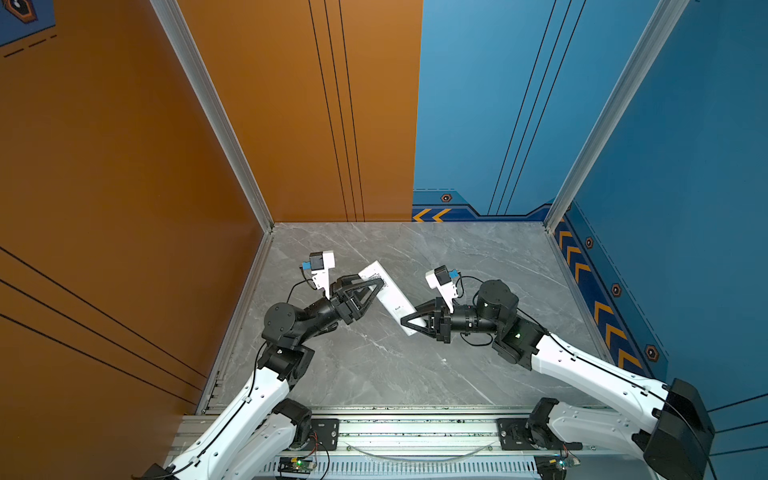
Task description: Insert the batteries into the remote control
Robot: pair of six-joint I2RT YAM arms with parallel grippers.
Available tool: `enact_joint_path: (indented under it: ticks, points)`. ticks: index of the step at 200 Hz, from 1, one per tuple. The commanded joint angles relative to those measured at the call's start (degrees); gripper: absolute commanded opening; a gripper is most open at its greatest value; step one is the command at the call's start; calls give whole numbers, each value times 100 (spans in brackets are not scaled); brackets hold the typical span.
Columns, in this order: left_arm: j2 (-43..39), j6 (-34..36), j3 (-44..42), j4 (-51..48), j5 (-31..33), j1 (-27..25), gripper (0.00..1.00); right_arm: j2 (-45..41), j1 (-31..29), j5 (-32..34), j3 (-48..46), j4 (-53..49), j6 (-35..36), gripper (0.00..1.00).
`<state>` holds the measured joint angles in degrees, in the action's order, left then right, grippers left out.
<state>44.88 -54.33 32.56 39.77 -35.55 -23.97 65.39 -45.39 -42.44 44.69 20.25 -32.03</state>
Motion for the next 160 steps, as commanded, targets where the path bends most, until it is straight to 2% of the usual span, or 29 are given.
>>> enact_joint_path:
  ticks: [1,65,92,160]
  points:
    - [12,24,-11,247,96,-89,58,69,-48,-136,14,374,-136,0]
    - [73,38,40,247,135,-131,45,97,-82,-98,14,379,-137,1]
    - [99,38,60,246,144,-154,35,111,-84,-50,14,374,-145,1]
    - [63,54,5,246,224,-182,21,126,-102,-36,45,373,-154,4]
